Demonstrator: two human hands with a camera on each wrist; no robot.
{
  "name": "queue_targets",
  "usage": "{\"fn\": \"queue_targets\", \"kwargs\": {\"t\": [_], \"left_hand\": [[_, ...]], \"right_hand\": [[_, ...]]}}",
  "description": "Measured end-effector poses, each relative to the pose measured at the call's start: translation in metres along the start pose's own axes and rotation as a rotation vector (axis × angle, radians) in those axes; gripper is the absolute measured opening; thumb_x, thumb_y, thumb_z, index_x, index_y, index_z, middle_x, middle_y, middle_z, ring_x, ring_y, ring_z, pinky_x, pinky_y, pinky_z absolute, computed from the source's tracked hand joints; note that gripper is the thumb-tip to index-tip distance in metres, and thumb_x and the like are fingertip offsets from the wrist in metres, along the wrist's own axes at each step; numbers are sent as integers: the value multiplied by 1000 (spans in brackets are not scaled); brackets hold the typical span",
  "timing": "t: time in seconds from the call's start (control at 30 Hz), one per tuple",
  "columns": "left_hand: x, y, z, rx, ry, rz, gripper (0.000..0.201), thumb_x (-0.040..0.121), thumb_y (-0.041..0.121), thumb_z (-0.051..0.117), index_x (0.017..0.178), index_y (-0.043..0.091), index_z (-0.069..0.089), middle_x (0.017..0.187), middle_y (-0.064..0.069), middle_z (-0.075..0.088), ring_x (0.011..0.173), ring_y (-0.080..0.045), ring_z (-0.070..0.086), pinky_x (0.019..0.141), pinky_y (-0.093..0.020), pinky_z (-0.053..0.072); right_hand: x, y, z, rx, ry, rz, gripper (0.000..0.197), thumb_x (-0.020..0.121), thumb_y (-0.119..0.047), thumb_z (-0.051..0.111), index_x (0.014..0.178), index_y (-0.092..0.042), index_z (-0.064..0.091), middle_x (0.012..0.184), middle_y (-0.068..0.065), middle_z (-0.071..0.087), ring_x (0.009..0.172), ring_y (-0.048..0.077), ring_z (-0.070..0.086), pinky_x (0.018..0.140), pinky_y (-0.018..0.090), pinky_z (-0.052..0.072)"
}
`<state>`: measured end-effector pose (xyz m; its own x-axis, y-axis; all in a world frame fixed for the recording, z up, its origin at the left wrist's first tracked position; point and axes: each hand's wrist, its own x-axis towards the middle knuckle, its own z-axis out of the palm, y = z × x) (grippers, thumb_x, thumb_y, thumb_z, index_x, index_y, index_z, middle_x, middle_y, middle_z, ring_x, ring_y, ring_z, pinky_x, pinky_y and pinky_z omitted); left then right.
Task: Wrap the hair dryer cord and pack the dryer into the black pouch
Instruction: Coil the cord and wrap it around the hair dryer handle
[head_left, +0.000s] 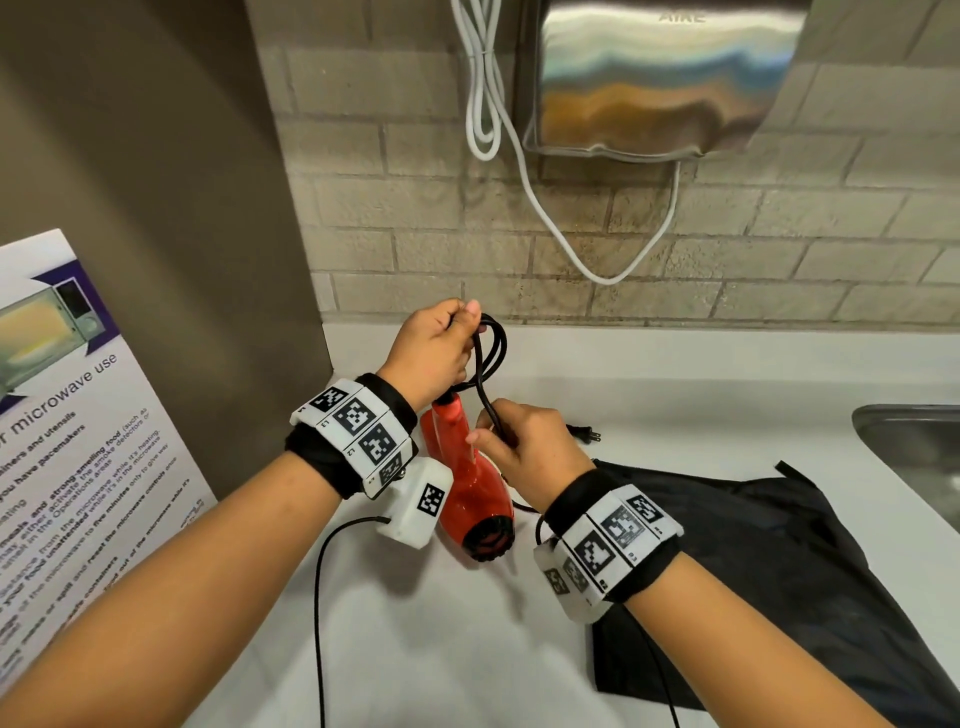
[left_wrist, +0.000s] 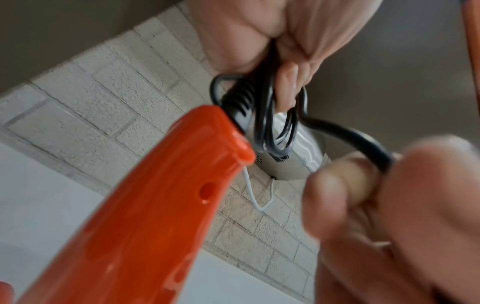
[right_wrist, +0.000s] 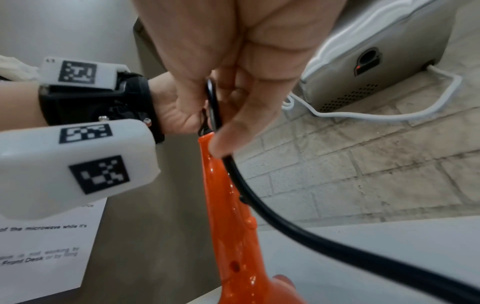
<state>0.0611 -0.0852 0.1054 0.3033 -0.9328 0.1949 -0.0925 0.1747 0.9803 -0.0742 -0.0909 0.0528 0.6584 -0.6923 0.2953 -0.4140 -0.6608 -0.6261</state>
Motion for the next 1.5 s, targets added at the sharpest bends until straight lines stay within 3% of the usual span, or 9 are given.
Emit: {"fn": "queue_targets", "kwargs": {"t": [0.17, 0.27, 0.4, 0.6, 0.8, 0.9, 1.07, 1.27, 1.5], "left_hand": [[0, -2, 1, 23, -15, 11, 30, 99, 17, 34, 72, 11, 44, 35, 14, 25, 30, 0, 21, 34, -14, 19], [-1, -1, 0, 14, 1, 1, 29, 99, 15, 33, 71, 10, 43, 33, 13, 24, 29, 1, 20, 33, -14, 18], [0, 0, -1, 30, 15, -25, 30, 99, 17, 34, 71, 10, 44, 34, 14, 24, 29, 1, 20, 33, -11, 19], [2, 2, 6, 9, 14, -39, 31, 99, 15, 34, 69, 11, 43, 33, 14, 24, 28, 1, 19, 32, -11, 17], [7, 0, 8, 35, 18, -63, 31, 98, 17, 35, 70, 10, 46, 33, 14, 26, 30, 1, 19, 33, -12, 18], [11, -1, 9, 43, 13, -82, 31, 98, 18, 36, 70, 11, 48, 34, 13, 26, 30, 1, 19, 34, -13, 17], [15, 0, 11, 32, 3, -100, 31, 98, 19, 36, 70, 10, 48, 32, 11, 28, 28, 1, 20, 33, -12, 19], [14, 2, 12, -12, -8, -123, 33, 99, 20, 34, 70, 9, 47, 31, 9, 29, 28, 2, 19, 33, -11, 18], [12, 3, 8, -47, 43, -118, 35, 99, 22, 32, 70, 9, 45, 33, 11, 26, 29, 2, 17, 34, -11, 16]], "right_hand": [[-8, 8, -11, 94, -61, -30, 15, 84, -24, 62, 85, -9, 64, 80, 1, 62, 72, 16, 56, 70, 24, 48], [-2, 23, -27, 196, 19, 83, 13, 87, -23, 58, 86, -13, 66, 73, -9, 59, 65, 13, 56, 68, 33, 53], [23, 70, -41, 60, 64, 286, 14, 87, -13, 54, 85, -6, 66, 68, -4, 59, 60, 14, 52, 67, 26, 45], [55, 145, -21, -277, -219, 512, 26, 91, -14, 44, 106, -5, 62, 112, 17, 64, 104, 31, 57, 85, 31, 45], [81, 179, 4, -459, -474, 530, 51, 92, -10, 41, 141, -16, 27, 148, 10, 33, 133, 30, 35, 110, 36, 32], [92, 190, 16, -516, -564, 575, 57, 90, -7, 39, 143, -15, 18, 148, 13, 31, 133, 32, 36, 109, 40, 34], [96, 200, 19, -752, -564, 537, 42, 85, -8, 48, 126, -16, 45, 134, 9, 47, 126, 30, 42, 106, 45, 32], [109, 186, -2, -619, -363, 412, 28, 91, -5, 40, 115, -2, 55, 123, 18, 53, 116, 34, 49, 96, 35, 39], [78, 120, -50, -101, 254, -75, 15, 82, 6, 50, 89, 5, 63, 96, 24, 59, 87, 33, 58, 79, 17, 37]]}}
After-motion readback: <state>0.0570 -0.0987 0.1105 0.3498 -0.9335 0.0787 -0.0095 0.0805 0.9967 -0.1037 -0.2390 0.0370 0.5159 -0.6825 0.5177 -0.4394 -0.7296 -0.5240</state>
